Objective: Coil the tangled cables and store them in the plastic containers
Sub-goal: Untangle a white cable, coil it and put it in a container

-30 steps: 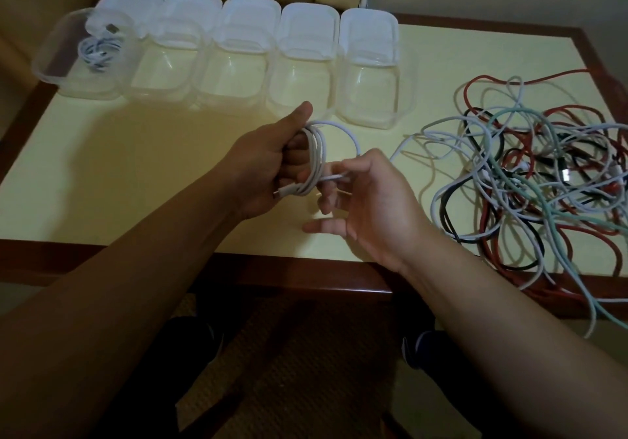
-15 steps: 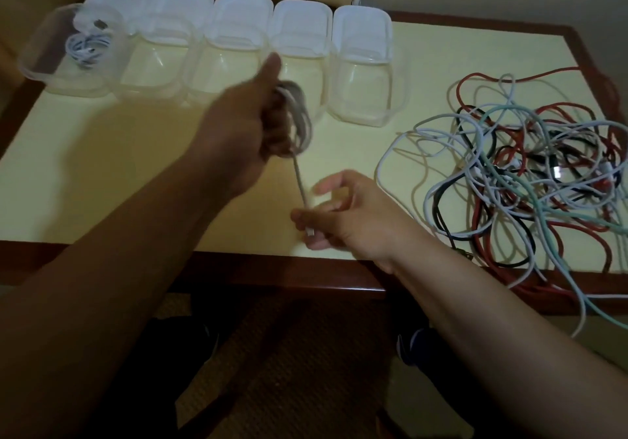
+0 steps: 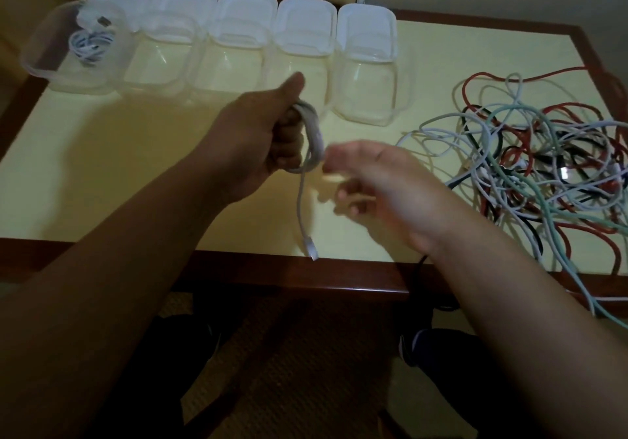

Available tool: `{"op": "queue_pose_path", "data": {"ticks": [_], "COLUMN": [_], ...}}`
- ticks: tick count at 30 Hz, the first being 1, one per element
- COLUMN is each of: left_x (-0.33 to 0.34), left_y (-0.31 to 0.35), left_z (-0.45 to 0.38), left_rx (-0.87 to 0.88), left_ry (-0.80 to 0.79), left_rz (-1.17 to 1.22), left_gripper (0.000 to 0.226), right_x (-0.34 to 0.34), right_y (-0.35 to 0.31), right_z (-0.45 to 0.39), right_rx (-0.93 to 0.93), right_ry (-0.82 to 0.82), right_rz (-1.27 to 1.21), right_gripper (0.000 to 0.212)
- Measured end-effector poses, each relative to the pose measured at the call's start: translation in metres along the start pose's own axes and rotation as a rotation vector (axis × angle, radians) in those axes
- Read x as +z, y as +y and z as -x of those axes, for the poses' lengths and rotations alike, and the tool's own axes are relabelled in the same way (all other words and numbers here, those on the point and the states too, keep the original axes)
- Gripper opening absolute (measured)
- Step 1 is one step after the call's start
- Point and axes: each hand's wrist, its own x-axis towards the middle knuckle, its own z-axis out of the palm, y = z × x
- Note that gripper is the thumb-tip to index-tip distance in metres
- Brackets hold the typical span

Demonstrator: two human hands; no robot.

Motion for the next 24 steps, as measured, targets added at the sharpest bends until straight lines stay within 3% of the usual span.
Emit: {"op": "queue_pose_path", "data": {"ticks": [5,10,13,18,24], "left_x": [0.025,0.034,0.04,0.05,0.033], "left_y": [-0.011,-0.016,-0.017,-0.028,-0.025], "left_z": [0.004,0.004,0.005,0.009,0.003], "left_rx": [0.042,0.11,0.049,-0.007,0.085], "left_ry": [0.208,0.319,0.24,0.187,0.193], "left_rz": [-0.265,-0.562,-0.435,-0.367,-0.39], "left_gripper": [0.052,0.035,0.034,0.029,0.023], "right_x": [0.009,0.015,0.012,0.0,-0.006], "right_y": [-0.007,-0.008,-0.008,-0.01,-0.014], "right_z": [-0.002,-0.001,0.0,0.001,-0.006], "right_rx": [0.085,0.061,0.04,0.209,0.043], "right_ry": [0.071,0.059,0.054,-0.049,0.117], "right_rz": [-0.297,-0.207,-0.146,-0.275,-0.438], "right_gripper": [0.031,0.033,0.038,0.046,0.047]}}
